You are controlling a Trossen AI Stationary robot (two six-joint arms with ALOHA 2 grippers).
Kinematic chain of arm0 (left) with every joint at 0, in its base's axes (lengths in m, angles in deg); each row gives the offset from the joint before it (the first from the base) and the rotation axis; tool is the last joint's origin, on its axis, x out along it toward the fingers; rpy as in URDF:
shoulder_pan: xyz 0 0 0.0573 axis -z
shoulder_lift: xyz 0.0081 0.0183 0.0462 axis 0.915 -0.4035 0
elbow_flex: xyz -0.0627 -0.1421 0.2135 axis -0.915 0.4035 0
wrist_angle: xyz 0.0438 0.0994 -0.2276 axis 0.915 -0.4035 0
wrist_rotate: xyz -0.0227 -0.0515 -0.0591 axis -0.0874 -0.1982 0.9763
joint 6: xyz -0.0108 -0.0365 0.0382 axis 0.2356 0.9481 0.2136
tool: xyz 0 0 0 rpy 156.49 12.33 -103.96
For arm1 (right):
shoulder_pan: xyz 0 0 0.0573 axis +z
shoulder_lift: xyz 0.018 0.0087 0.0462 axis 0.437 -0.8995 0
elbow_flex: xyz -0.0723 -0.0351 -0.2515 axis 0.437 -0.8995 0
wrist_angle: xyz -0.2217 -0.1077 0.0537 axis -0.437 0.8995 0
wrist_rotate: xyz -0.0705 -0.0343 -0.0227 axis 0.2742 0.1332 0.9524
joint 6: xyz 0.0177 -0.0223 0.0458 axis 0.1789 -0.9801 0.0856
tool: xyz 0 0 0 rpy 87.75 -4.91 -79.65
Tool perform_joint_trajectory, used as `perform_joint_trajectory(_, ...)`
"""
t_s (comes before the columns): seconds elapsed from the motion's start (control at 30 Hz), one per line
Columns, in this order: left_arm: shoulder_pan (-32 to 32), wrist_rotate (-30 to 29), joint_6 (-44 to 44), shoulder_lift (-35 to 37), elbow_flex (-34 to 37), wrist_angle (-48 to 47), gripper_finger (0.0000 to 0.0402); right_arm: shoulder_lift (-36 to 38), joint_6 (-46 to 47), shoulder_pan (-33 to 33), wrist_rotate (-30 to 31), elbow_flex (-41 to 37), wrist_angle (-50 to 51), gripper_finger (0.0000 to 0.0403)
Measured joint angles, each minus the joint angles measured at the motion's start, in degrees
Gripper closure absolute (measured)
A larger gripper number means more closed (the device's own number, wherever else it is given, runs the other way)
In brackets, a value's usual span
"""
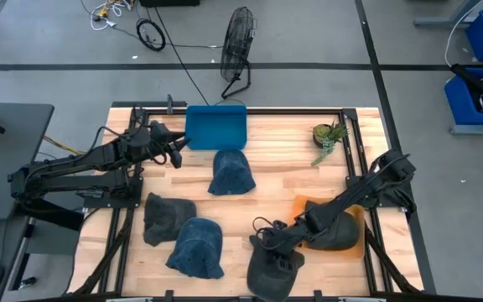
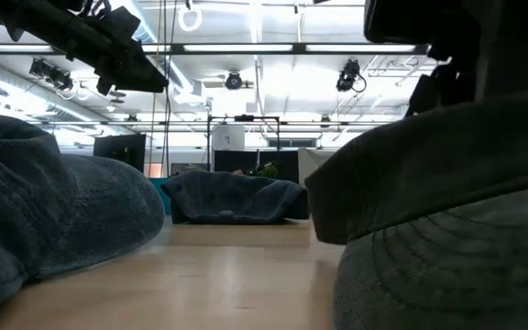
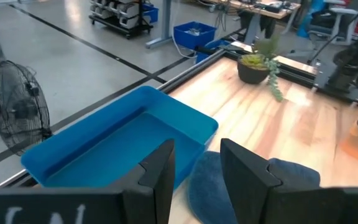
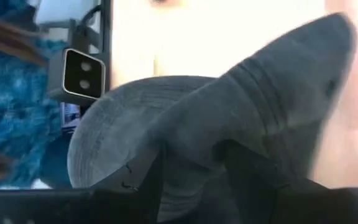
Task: Pick & Place hat
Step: Put the bottom black cap into the orange bin
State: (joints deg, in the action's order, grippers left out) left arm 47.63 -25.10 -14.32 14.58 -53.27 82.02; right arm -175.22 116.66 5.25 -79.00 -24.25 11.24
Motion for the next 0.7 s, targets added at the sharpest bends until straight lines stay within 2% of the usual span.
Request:
perform_joint_trajectory(0.1,0.0,0.2,0.0,0.0,0.0,0.1,0.0268,-1.1,-2.1,0.0,-1.3,0.0,-0.5,0.0238)
perform_joint_trajectory(0.2,0.0,0.2,-0.1,0.0,0.0,0.1,0.0268,-1.1,-7.0,0.0,-3.2,0.0,0.3,0.0260)
perform_joint_trajectory(0.3,0.0,0.2,-0.2,0.0,0.0,0.0,0.0268,-1.1,-13.5,-0.3,-6.1,0.0,-0.6,0.0308)
perform_joint_trajectory(0.4,0.0,0.2,-0.2,0.0,0.0,0.0,0.0268,-1.1,-19.1,-1.1,-7.8,1.5,0.1,0.0373)
perform_joint_trajectory(0.47,0.0,0.2,-0.2,0.0,0.0,0.0,0.0268,-1.1,-22.4,-1.5,-7.8,3.4,1.8,0.0393)
perform_joint_trajectory(0.6,0.0,0.2,-0.3,0.0,0.0,-0.1,0.0268,-1.1,-31.2,-1.8,-7.6,10.2,8.7,0.0389)
perform_joint_trajectory(0.7,0.0,0.2,-0.7,0.0,0.0,-0.1,0.0268,-1.1,-39.9,-1.7,-7.3,17.7,22.3,0.0398)
